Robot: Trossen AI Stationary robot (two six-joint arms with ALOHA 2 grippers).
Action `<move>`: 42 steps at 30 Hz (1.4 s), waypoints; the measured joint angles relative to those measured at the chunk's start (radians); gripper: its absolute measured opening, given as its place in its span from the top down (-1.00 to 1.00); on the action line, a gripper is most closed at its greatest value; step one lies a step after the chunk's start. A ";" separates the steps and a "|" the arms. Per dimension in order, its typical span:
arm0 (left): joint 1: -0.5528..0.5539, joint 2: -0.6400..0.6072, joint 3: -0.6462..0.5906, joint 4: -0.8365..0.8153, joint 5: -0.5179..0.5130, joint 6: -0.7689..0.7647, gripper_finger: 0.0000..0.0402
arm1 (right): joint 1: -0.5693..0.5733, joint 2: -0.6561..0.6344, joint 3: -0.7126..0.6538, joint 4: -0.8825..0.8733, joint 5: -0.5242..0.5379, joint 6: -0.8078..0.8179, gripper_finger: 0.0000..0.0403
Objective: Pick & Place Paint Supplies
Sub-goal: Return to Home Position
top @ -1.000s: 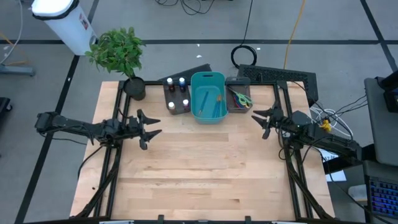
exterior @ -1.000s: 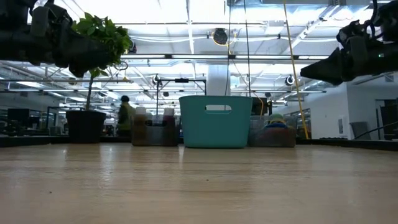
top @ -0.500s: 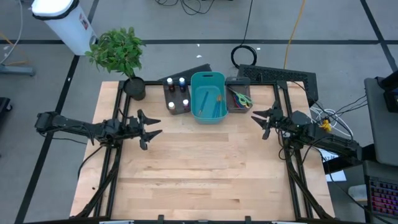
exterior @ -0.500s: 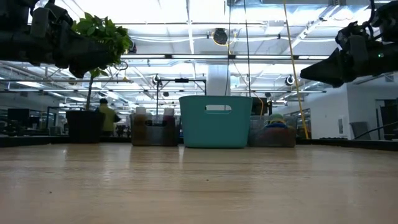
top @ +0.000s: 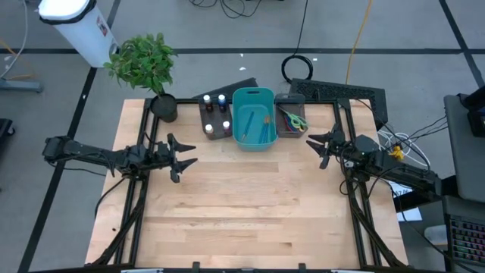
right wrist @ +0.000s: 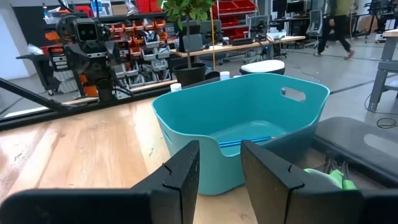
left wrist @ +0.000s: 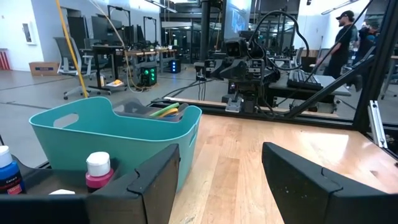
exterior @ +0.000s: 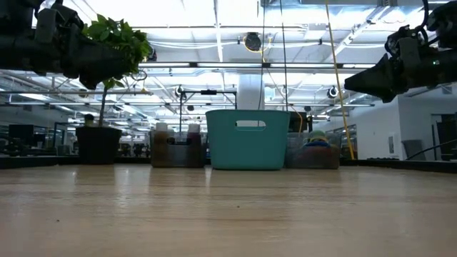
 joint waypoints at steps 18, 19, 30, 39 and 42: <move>0.000 0.000 0.000 0.000 0.000 0.000 -0.18 | 0.000 0.000 0.000 0.006 0.000 0.000 0.46; 0.000 0.000 0.000 0.000 0.000 0.000 -0.18 | 0.000 0.000 0.000 0.006 0.000 0.000 0.46; 0.000 0.000 0.000 0.000 0.000 0.001 -0.18 | 0.000 0.000 0.000 0.006 0.000 0.000 0.47; 0.000 0.000 0.000 0.000 0.000 0.001 -0.18 | 0.000 0.000 0.001 0.006 0.000 0.000 0.47; 0.000 0.000 0.000 0.000 0.000 0.001 -0.18 | 0.000 0.000 0.001 0.006 0.000 0.000 0.46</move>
